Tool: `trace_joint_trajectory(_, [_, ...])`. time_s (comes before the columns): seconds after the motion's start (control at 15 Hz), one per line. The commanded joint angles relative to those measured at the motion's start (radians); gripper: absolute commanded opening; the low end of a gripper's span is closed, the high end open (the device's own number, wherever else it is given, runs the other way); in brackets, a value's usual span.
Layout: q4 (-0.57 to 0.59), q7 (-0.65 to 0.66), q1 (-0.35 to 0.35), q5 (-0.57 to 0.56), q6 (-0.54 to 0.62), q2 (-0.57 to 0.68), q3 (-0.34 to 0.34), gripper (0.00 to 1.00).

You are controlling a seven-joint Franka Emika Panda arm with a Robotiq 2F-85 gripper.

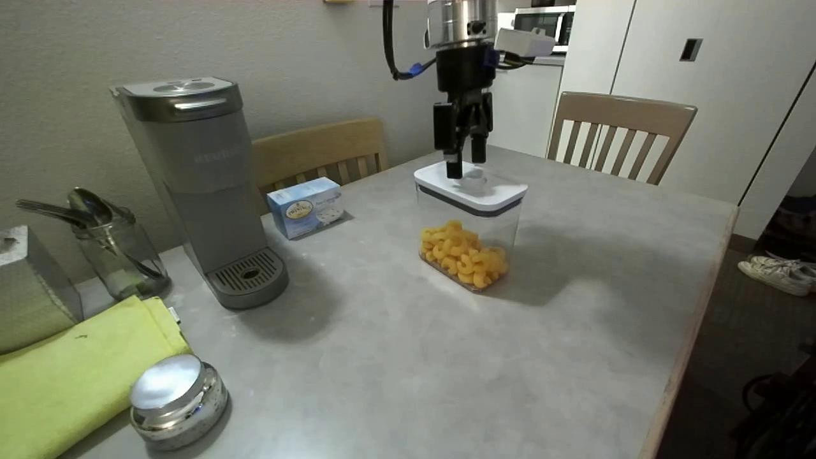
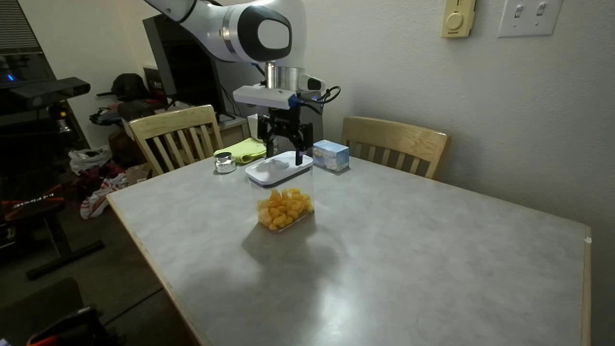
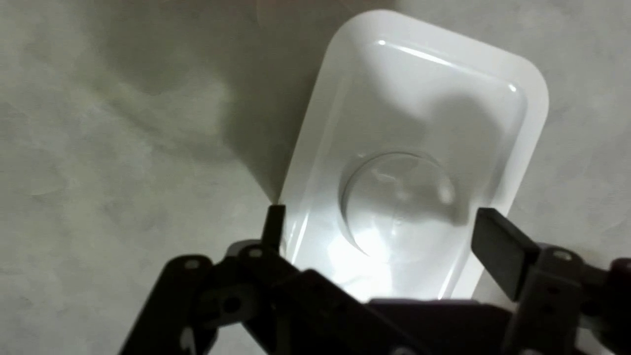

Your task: Press the button on the white lid, pick the lid and put it on the table

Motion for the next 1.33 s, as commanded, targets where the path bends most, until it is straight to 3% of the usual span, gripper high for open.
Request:
trace_joint_trajectory(0.0, [0.032, -0.014, -0.002, -0.012, -0.02, 0.025, 0.0, 0.97])
trace_joint_trajectory(0.53, [0.045, -0.018, 0.006, -0.031, -0.025, 0.041, 0.002, 0.83])
trace_joint_trajectory(0.8, [0.044, -0.017, 0.016, -0.047, -0.026, 0.039, 0.004, 0.69])
trace_joint_trajectory(0.87, [0.043, -0.016, 0.02, -0.051, -0.027, 0.04, 0.004, 0.72])
trace_joint_trajectory(1.07, [0.039, -0.012, 0.029, -0.066, -0.025, 0.039, 0.005, 0.66])
trace_joint_trajectory(1.13, [0.038, -0.01, 0.032, -0.069, -0.025, 0.039, 0.005, 0.68])
trace_joint_trajectory(1.2, [0.038, -0.009, 0.035, -0.071, -0.024, 0.039, 0.006, 0.64])
trace_joint_trajectory(1.27, [0.038, -0.008, 0.037, -0.073, -0.024, 0.04, 0.006, 0.46])
